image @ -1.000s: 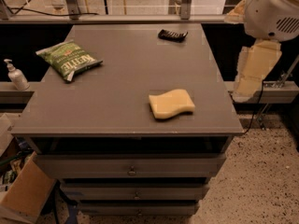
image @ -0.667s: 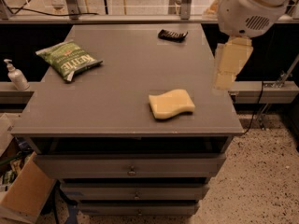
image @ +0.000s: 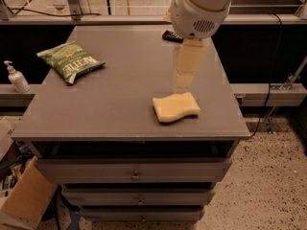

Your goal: Move green jalapeno chip bag near sponge

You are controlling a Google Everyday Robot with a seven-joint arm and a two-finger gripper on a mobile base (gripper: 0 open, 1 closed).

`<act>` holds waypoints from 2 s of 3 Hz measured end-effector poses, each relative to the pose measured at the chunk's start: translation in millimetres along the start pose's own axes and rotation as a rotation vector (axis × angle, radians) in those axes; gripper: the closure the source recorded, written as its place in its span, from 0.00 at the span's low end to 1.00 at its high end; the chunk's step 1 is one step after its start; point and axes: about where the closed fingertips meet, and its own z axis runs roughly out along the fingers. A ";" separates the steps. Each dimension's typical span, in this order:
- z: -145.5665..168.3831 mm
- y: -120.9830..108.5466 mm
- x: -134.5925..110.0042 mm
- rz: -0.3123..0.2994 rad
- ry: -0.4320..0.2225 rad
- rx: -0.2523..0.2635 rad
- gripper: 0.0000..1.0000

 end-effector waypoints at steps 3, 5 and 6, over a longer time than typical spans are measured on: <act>23.9 -13.9 -47.2 -0.033 -0.083 -0.011 0.00; 77.9 -61.1 -98.2 0.000 -0.210 -0.032 0.00; 115.9 -76.2 -124.4 0.056 -0.279 -0.058 0.00</act>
Offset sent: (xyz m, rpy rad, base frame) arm 0.0054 0.0333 -0.0055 0.0313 0.0133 0.0358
